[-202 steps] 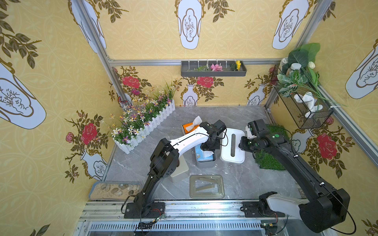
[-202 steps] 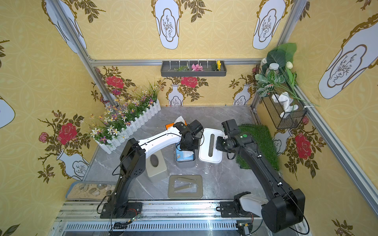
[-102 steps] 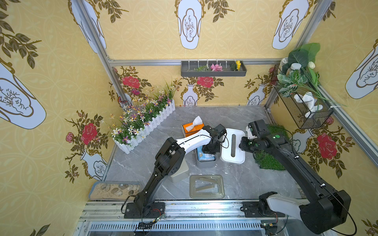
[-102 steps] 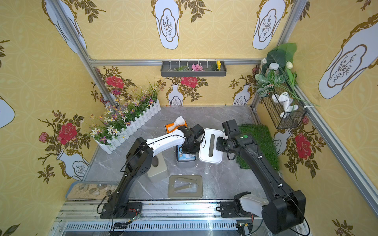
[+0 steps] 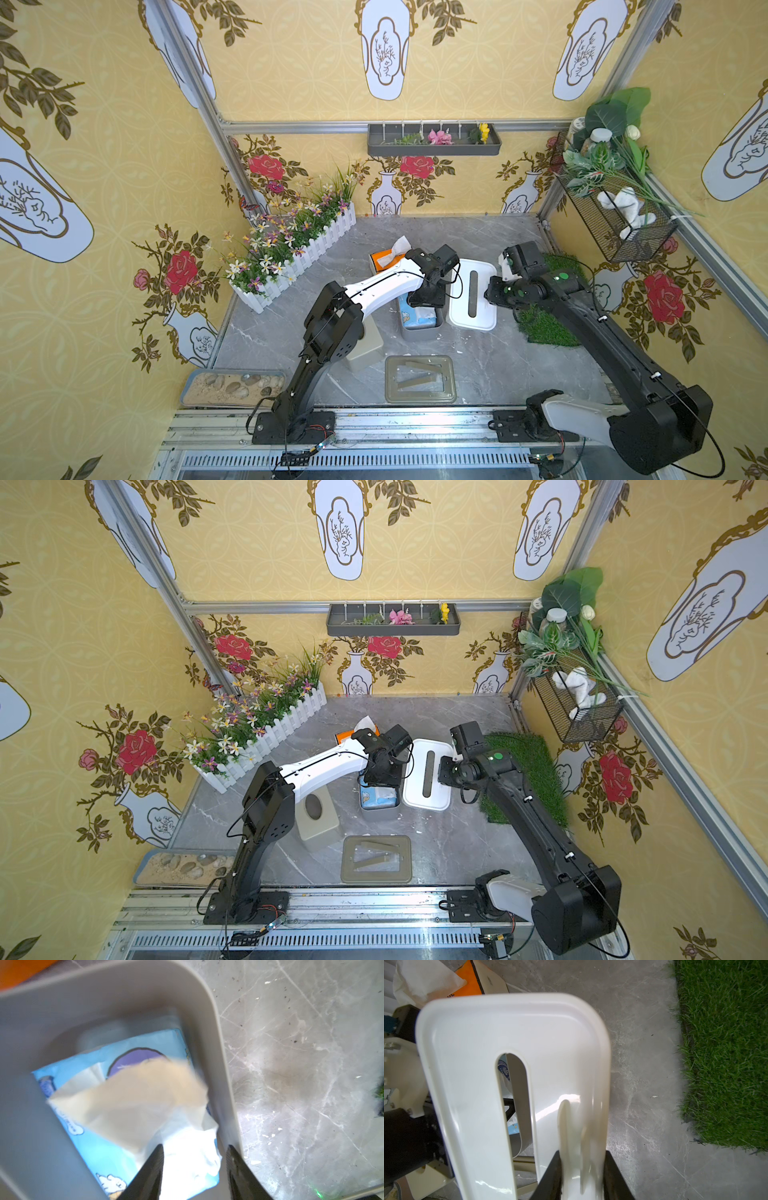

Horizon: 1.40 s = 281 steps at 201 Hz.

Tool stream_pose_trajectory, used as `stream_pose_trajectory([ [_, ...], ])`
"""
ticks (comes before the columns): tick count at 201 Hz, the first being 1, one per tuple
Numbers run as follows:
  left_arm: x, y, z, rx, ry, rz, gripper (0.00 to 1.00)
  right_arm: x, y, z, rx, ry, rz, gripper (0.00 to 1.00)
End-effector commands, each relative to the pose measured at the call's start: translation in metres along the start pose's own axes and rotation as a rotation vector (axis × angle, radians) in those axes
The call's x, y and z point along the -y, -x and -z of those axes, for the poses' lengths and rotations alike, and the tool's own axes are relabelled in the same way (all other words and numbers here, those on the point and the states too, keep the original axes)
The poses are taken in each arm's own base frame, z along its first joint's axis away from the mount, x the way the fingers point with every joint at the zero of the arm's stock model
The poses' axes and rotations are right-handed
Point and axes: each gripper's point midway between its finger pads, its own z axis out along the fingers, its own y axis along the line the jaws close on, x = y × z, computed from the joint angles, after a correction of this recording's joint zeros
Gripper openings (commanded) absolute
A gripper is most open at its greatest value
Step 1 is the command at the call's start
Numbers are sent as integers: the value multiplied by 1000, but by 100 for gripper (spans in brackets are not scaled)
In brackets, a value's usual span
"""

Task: Put the tissue paper into the tissue box
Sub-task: Adjust the paper towel in the tissue box.

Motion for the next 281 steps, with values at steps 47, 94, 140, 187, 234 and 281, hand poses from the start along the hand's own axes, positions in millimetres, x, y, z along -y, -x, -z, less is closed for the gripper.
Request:
stream_pose_trajectory([
  [47,-7,13,40,100,12,-13,56,-19,10,-7,18,25,35,18],
  [94,-11,14,55,134,2,-17,59,-31,19,-9,22,71,57,18],
  [140,-18,20,56,179,7,2,61,-43,21,-10,21,89,76,18],
  [187,-12,26,36,154,-24,0,60,-41,15,-8,22,69,72,18],
  [234,15,32,9,107,-86,-13,58,-18,1,-1,23,16,25,18],
  [281,25,14,-12,61,-98,-43,54,7,-5,10,36,-18,-24,18],
])
